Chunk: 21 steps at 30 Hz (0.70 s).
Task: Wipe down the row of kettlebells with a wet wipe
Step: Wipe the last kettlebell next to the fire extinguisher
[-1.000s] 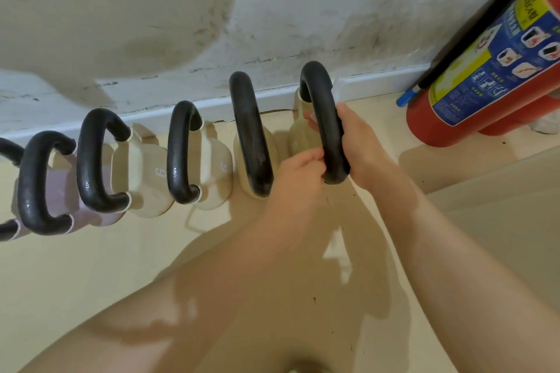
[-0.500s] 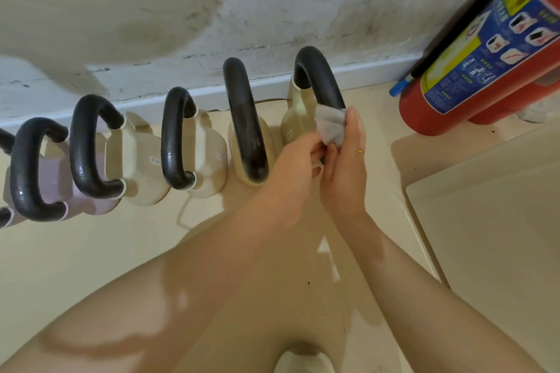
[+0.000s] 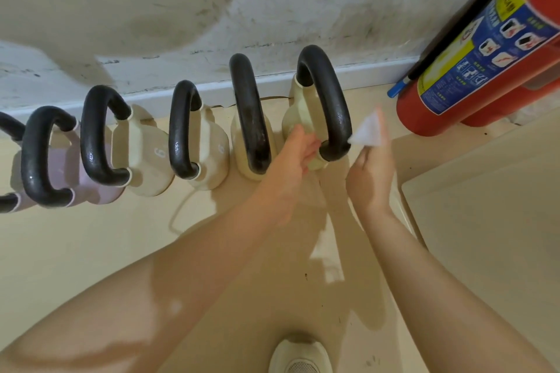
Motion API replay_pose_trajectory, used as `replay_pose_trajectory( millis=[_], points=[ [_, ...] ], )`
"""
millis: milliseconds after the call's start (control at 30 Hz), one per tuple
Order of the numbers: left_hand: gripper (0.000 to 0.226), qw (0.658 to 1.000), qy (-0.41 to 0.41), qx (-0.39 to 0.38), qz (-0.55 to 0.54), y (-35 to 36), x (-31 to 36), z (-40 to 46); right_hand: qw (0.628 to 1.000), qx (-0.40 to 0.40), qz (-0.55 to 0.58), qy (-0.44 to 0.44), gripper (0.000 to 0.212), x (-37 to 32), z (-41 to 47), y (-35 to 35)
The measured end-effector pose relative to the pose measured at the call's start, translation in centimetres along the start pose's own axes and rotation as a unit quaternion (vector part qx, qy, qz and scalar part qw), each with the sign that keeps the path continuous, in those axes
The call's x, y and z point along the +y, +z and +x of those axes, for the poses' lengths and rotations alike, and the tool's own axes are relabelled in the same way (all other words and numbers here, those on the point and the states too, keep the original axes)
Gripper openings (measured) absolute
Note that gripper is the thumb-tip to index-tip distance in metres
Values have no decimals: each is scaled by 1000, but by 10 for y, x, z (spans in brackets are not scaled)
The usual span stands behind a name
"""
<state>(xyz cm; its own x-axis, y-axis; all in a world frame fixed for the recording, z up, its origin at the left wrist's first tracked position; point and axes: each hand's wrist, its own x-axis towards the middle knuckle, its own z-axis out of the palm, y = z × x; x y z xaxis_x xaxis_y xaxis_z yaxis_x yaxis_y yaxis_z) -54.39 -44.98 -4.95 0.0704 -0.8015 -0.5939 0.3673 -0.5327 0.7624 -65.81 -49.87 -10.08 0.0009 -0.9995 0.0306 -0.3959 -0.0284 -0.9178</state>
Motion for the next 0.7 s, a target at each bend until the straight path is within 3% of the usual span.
replay_pose_trajectory(
  millis=[100,167,233,333,433,500,600,700],
  points=[
    [63,999,-13,-8,-31,-1,0,3,989,-30,-75,-127,54,-29,29,3],
    [67,999,-15,-7,-45,-2,2,3,959,-118,-164,-196,51,-37,41,6],
    [68,999,-11,3,-48,-4,4,1,871,-173,-343,-308,44,-21,42,5],
    [68,999,-12,19,-37,-9,4,-2,734,-115,-507,-437,33,13,31,-2],
    [70,1000,-16,12,-14,-16,5,-7,654,-55,-556,-510,23,32,25,1],
    [69,1000,-16,-9,3,-20,7,-14,611,-33,-587,-530,28,33,26,8],
    [65,998,-10,-43,49,-24,13,-29,589,-23,-614,-525,31,24,25,15],
    [35,997,20,1,75,-28,18,-42,616,-50,-567,-544,26,21,22,20]
  ],
)
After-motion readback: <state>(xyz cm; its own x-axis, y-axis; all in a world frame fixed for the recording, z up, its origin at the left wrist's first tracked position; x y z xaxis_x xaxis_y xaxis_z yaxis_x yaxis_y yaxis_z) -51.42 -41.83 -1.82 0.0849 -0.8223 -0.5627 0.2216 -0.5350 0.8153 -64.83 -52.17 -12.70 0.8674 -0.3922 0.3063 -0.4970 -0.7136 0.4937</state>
